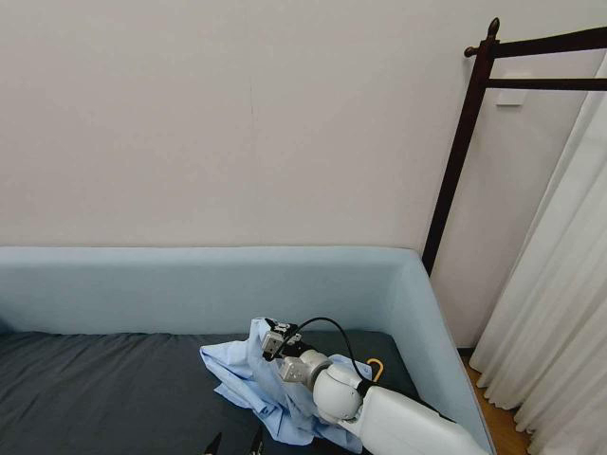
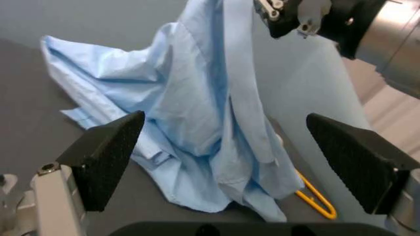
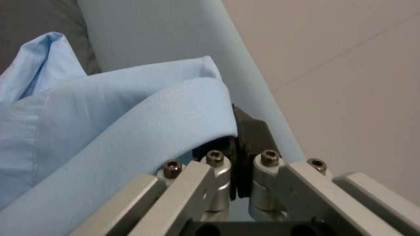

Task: Pick up the clothes from the sofa and hang them on the clothes hanger.

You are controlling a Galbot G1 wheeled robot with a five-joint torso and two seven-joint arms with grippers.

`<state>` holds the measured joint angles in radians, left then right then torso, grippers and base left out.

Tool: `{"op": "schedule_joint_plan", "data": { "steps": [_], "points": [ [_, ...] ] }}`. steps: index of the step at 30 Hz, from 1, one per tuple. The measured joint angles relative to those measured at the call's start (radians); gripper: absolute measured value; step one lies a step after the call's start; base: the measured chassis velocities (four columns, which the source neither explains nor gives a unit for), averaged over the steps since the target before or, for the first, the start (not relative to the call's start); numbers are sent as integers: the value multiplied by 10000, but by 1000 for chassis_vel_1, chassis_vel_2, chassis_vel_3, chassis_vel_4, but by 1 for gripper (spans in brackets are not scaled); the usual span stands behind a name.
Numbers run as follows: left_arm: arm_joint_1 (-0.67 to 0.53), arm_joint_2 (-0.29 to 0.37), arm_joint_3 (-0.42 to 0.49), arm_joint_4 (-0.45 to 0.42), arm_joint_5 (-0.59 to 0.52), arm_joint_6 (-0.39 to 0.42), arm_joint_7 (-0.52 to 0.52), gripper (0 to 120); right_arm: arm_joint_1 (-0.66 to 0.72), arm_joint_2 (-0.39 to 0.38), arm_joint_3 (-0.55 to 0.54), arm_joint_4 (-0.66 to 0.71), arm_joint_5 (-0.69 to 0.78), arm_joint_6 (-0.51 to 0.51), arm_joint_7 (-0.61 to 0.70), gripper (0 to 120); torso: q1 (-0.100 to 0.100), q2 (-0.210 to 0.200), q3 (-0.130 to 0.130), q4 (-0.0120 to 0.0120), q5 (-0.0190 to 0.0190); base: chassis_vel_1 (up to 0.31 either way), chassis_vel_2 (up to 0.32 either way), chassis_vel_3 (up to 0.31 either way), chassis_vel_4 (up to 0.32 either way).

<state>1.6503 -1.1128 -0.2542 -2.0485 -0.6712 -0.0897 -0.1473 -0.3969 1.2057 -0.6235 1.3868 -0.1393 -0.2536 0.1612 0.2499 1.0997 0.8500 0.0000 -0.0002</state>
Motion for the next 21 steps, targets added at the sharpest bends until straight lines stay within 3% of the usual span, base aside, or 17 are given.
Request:
{"op": "schedule_joint_plan", "data": {
  "steps": [2, 5, 9, 13, 17, 21],
  "points": [
    [-178, 226, 103, 66, -270, 41, 74, 97, -25, -6, 19, -7, -1, 20, 11, 0, 0, 0, 0, -2, 1, 0, 0, 0, 0],
    [-1270, 890, 883, 441, -1546, 228, 55, 90, -23, -38, 50, -26, 40, 54, 40, 0, -1, 0, 0, -3, 1, 0, 0, 0, 0],
    [-1982, 1049, 1518, 741, -2138, 419, 27, 88, 42, -16, 53, 1, 231, -48, 76, 0, 0, 0, 1, -2, 1, 0, 0, 0, 0],
    [-2729, 1132, 2201, 1179, -2505, 662, -174, 94, 59, -29, 18, 170, 496, -215, 169, 0, 0, 0, 1, -1, 2, 0, 0, 0, 0],
    [-3147, 1049, 2629, 1639, -2334, 601, -456, 95, -5, -78, 14, 252, 541, -237, 191, 0, 0, 0, 0, -2, 3, 0, 0, 0, 0],
    [-3396, 232, 3048, 2366, -1971, 16, -894, 95, -93, -134, 11, 388, 541, -238, 198, 0, 0, -1, 0, 0, 3, 0, 0, 0, 0]
  ]
}}
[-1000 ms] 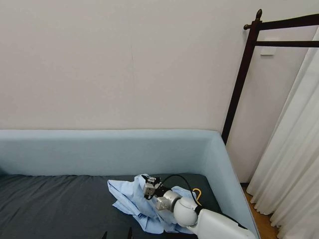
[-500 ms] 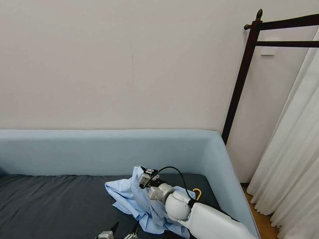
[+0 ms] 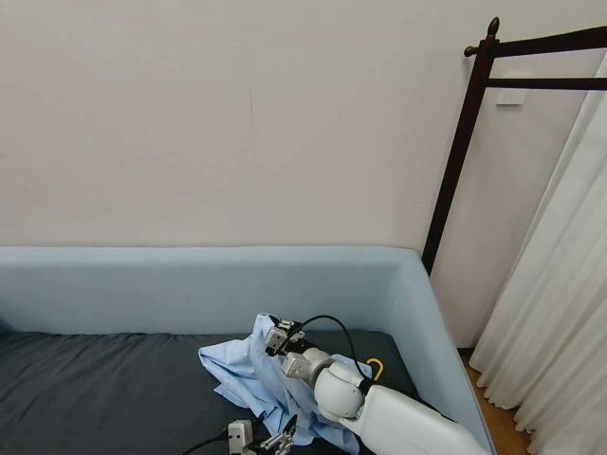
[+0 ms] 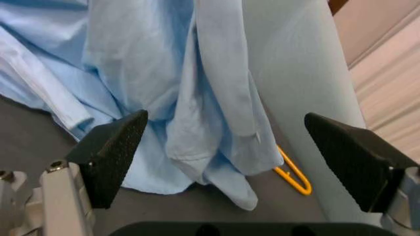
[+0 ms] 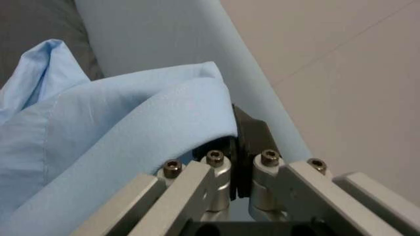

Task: Pick up the clothes from the sofa and hang them on the clothes hanger.

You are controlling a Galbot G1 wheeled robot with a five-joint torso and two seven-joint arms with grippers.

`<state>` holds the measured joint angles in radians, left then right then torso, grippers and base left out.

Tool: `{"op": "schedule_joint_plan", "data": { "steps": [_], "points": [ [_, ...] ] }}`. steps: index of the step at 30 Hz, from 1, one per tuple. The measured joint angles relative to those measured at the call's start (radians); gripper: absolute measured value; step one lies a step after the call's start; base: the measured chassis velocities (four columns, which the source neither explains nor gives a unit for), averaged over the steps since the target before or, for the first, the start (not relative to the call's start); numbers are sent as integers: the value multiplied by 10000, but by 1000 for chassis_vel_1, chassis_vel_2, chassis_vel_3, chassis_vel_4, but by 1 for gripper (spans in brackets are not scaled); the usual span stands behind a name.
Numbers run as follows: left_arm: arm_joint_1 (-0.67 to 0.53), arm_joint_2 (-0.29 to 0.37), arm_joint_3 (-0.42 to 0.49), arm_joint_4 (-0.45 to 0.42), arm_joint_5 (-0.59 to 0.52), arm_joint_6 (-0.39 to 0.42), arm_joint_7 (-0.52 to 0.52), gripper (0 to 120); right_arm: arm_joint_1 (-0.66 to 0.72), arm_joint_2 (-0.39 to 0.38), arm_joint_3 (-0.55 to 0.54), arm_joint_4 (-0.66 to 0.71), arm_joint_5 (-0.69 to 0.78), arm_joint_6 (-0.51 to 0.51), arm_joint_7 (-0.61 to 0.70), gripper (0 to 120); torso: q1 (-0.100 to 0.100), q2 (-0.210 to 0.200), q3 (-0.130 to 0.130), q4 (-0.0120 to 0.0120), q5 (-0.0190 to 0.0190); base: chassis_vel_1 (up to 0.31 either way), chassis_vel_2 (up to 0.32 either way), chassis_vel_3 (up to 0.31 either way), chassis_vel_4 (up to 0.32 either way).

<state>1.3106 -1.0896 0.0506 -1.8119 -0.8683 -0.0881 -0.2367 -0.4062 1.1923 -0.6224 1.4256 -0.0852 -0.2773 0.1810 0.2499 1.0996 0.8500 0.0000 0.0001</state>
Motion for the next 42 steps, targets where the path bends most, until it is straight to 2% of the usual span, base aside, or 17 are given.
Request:
{"op": "schedule_joint_plan", "data": {
  "steps": [1, 6, 20, 23, 24, 29, 31, 32, 34, 39, 42],
  "points": [
    [0, 0, 0, 0, 0, 0, 0, 95, 0, 0, 0, 0, 0, 0, 0, 0, 0, 0, 0, 0, 0, 0, 0, 0, 0],
    [-202, -902, 256, 406, -126, -141, -219, 94, -15, -88, -4, 198, 22, -16, 16, 0, 0, 1, -1, 0, 1, 0, 0, 0, 0],
    [-981, -1744, 403, 1548, -24, -150, -479, 91, -356, -320, 41, 555, 15, -39, 112, 0, 0, 1, -1, -1, -1, 0, 0, 0, 0],
    [-1067, -1842, 423, 1729, 4, -150, -552, 79, -327, -349, 59, 568, 40, -39, 157, 0, 0, 0, 0, 0, 0, 0, 0, 0, 0],
    [-1067, -1842, 423, 1729, 4, -150, -552, 79, -327, -349, 59, 568, 40, -39, 157, 0, 0, 0, 0, 0, 0, 0, 0, 0, 0],
    [-1166, -1917, 461, 2002, 168, -144, -515, 55, -287, -416, 83, 674, 90, -39, 193, 0, 0, 1, -1, -1, -1, 0, 0, 0, 0],
    [-1174, -1924, 465, 2033, 205, -144, -498, 52, -314, -430, 88, 697, 91, -39, 194, 0, 0, 1, -1, 0, -1, 0, 0, 0, 0],
    [-1181, -1921, 482, 2061, 253, -144, -490, 46, -354, -448, 88, 724, 90, -40, 194, 0, 0, 1, -1, -1, -1, 0, 0, 0, 0],
    [-1195, -1908, 520, 2077, 284, -144, -489, 42, -398, -474, 87, 752, 85, -39, 194, 0, 0, 1, -1, 0, -1, 0, 0, 0, 0],
    [-1300, -1915, 571, 2104, 285, -129, -525, 20, -524, -511, 52, 825, 54, -39, 191, 0, -1, 1, -1, -1, -1, 0, 0, 0, 0],
    [-1315, -1922, 580, 2152, 245, -102, -541, 14, -525, -510, 52, 842, 60, -38, 192, 0, -1, 1, -1, -1, -1, 0, 0, 0, 0]
  ]
}}
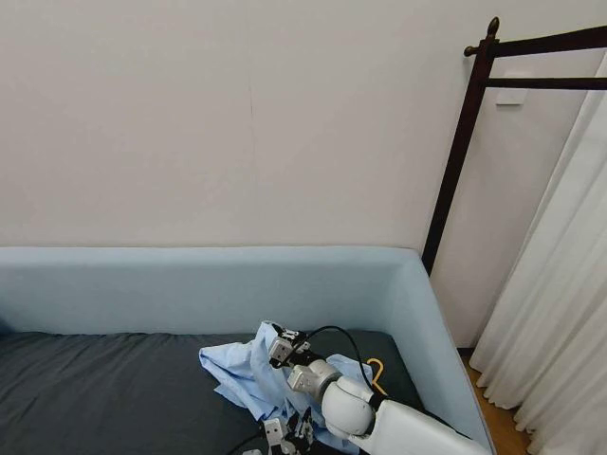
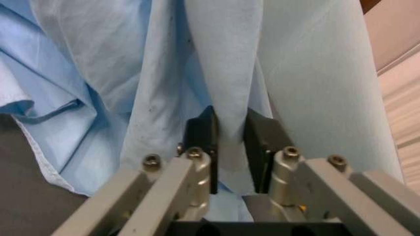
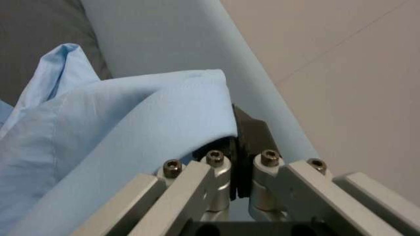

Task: Pick up the clothes from the sofa and hang them on the clothes hanger.

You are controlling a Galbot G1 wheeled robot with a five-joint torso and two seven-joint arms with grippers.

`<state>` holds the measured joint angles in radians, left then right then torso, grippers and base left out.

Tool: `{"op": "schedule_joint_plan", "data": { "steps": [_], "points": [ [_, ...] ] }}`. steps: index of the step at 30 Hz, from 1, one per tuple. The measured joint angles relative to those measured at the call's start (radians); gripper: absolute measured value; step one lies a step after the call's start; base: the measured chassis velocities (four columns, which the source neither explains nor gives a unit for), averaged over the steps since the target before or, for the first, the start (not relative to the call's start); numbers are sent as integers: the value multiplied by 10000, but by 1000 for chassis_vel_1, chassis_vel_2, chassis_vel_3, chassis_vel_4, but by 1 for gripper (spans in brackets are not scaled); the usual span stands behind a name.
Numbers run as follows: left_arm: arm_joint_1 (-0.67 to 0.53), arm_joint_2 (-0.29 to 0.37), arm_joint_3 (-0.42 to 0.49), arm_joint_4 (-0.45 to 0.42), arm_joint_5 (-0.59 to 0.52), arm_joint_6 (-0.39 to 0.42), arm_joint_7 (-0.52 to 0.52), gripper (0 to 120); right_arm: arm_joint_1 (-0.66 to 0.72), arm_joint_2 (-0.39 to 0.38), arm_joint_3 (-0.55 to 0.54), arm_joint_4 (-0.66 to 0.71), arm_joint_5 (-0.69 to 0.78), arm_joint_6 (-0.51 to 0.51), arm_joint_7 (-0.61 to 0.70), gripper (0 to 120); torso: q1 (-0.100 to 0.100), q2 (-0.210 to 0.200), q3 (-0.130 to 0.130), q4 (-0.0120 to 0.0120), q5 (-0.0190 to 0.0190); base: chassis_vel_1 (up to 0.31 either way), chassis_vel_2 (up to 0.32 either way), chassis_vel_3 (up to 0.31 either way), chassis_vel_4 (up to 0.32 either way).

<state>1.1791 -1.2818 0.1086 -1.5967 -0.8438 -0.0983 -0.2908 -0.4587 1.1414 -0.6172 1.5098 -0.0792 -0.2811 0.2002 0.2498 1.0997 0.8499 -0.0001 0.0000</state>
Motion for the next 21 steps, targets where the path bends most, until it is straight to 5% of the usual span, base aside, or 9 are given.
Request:
{"op": "schedule_joint_plan", "data": {
  "steps": [2, 8, 13, 18, 19, 21],
  "points": [
    [-8, -9, 4, 130, 86, -3, 57, 3, 3, 3, 14, 3, 13, 4, 2, 0, 0, 0, 0, 0, 0, 0, 0, 0, 0],
    [32, 25, -76, -5, 233, 18, 53, 0, -31, -39, 154, 8, 55, 22, 56, 0, 0, -1, 0, 0, -2, 0, 0, 0, 0],
    [-68, 655, -319, -1163, 331, 540, -195, 0, 213, 50, 298, 94, 710, -323, 689, 0, 0, 0, 0, -1, -3, 0, 0, 0, 0],
    [-584, 2805, -705, -2979, 61, 1244, -518, 0, 1276, 237, 496, 106, 1591, -697, 963, 0, 1, 0, 0, 1, -4, 0, 0, 0, 0],
    [-584, 2805, -705, -2979, 61, 1244, -518, 0, 1276, 237, 496, 106, 1591, -697, 963, 0, 1, 0, 0, 1, -4, 0, 0, 0, 0],
    [-1103, 4112, -966, -3665, -292, 1590, -651, 0, 1868, 358, 508, 132, 2045, -877, 1054, 0, 1, 0, 0, 3, -4, 0, 0, 0, 0]
  ]
}}
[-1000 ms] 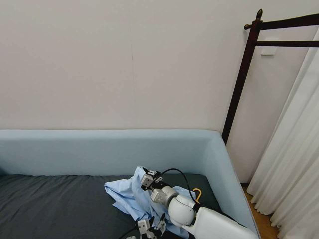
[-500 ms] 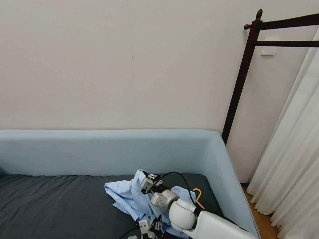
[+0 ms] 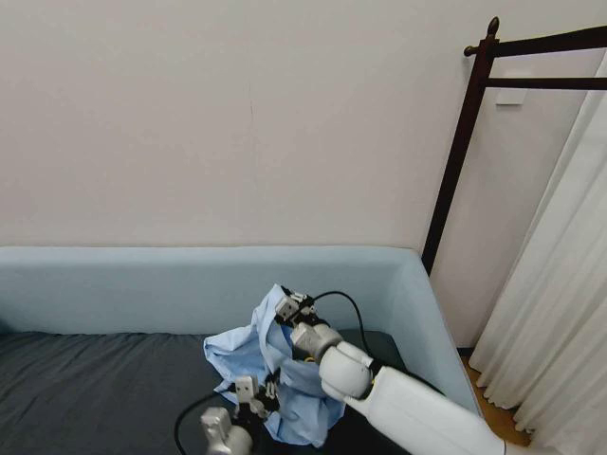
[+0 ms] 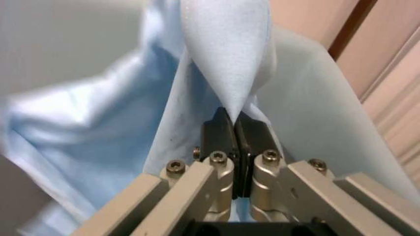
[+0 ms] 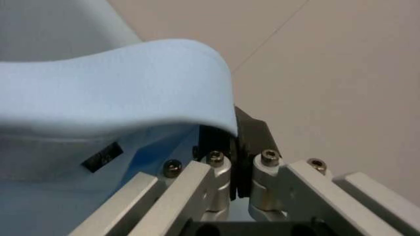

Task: Pick up the clothes from the sofa and hang them on the clothes hanger.

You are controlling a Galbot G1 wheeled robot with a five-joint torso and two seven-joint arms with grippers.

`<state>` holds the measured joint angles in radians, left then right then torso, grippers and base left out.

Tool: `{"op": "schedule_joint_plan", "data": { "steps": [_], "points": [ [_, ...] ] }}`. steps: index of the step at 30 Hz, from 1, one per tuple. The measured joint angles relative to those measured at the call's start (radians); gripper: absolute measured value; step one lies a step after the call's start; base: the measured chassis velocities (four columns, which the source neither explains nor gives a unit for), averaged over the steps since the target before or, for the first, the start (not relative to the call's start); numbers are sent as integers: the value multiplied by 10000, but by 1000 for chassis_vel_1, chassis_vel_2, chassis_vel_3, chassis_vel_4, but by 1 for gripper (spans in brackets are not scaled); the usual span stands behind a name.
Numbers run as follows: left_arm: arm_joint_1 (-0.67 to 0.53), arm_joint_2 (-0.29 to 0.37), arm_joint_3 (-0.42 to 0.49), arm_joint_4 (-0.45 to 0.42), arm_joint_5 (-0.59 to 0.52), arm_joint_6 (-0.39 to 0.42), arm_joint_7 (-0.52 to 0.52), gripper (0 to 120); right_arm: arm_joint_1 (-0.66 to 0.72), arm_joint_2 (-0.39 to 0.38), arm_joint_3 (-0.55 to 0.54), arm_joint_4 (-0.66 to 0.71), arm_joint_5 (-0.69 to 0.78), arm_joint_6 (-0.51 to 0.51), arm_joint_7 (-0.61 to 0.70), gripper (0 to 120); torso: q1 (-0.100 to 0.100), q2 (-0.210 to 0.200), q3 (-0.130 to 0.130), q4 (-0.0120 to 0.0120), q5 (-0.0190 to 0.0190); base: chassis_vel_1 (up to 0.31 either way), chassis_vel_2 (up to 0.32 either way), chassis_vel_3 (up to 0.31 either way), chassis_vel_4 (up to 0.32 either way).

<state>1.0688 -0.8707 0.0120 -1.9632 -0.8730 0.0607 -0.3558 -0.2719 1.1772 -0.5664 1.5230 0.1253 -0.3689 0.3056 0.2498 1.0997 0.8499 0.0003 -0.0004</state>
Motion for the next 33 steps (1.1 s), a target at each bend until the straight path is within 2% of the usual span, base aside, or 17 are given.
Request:
{"op": "schedule_joint_plan", "data": {
  "steps": [1, 2, 5, 6, 7, 10, 12, 15, 16, 19, 20, 21, 23, 26, 27, 30, 33],
  "points": [
    [-250, 377, -58, -143, -123, 82, -7, 0, 186, 38, 4, 0, 156, -76, 16, 0, 0, 0, 0, 1, 0, 0, 0, 0, 0],
    [-250, 377, -58, -143, -123, 82, -7, 0, 186, 38, 4, 0, 156, -76, 16, 0, 0, 0, 0, 1, 0, 0, 0, 0, 0],
    [-1012, 1533, -441, -452, -583, 299, -15, 0, 710, 116, 31, -5, 686, -379, 92, 0, 0, 0, 1, -8, -1, 0, 0, 0, 0],
    [-1141, 1860, -621, -558, -691, 354, 5, 0, 910, 182, -13, -43, 804, -426, 68, 0, 0, -1, 1, -7, -1, 0, 0, 0, 0],
    [-1141, 1860, -621, -558, -691, 354, 5, 0, 910, 182, -13, -43, 804, -426, 68, 0, 0, -1, 1, -7, -1, 0, 0, 0, 0],
    [-2013, 2960, -794, -727, -1170, 484, 36, 0, 1484, 267, -108, -78, 1204, -575, -12, 0, 0, -1, 1, 0, 1, 0, 0, 0, 0],
    [-2202, 3155, -795, -745, -1270, 496, 35, 0, 1623, 287, -113, -96, 1297, -587, -12, 0, 0, 0, 1, 0, 0, 0, 0, 0, 0],
    [-3616, 4132, -628, -711, -2046, 631, 34, 0, 2427, 346, -5, -146, 1851, -907, 84, 0, 0, -1, 1, -1, 2, 0, 0, 0, 0],
    [-3616, 4132, -628, -711, -2046, 631, 34, 0, 2427, 346, -5, -146, 1851, -907, 84, 0, 0, -1, 1, -1, 2, 0, 0, 0, 0],
    [-5431, 4785, -17, -404, -2959, 791, 153, 0, 3602, 301, 21, -239, 2515, -1266, 103, 0, 0, 0, 0, -3, 4, 0, 0, 0, 0],
    [-5974, 4866, 264, -280, -3168, 825, 204, 0, 3878, 265, 11, -244, 2687, -1399, 106, 0, 0, 0, 0, -1, 3, 0, 0, 0, 0],
    [-5974, 4866, 264, -280, -3168, 825, 204, 0, 3878, 265, 11, -244, 2687, -1399, 106, 0, 0, 0, 0, -1, 3, 0, 0, 0, 0],
    [-7586, 4908, 1160, 134, -3556, 944, 354, 0, 4412, 151, -20, -237, 2990, -1736, 124, 0, 0, -1, 0, 2, -1, 0, 0, 0, 0],
    [-9788, 4542, 2872, 866, -3719, 1051, 433, 0, 5012, -67, -29, -141, 3272, -2335, 244, 0, -1, 0, -1, -2, 4, 0, 0, 0, 0],
    [-9788, 4542, 2872, 866, -3719, 1051, 433, 0, 5012, -67, -29, -141, 3272, -2335, 244, 0, -1, 0, -1, -2, 4, 0, 0, 0, 0],
    [-11358, 3922, 4209, 1543, -3815, 1150, 395, 0, 5412, -326, -64, 69, 3600, -2858, 411, 0, 1, -1, 1, -9, 6, 0, 0, 0, 0],
    [-11837, 3660, 4592, 1728, -3825, 1197, 305, 0, 5555, -475, -124, 189, 3745, -3062, 517, 0, 1, -1, 1, -13, 7, 0, 0, 0, 0]
  ]
}}
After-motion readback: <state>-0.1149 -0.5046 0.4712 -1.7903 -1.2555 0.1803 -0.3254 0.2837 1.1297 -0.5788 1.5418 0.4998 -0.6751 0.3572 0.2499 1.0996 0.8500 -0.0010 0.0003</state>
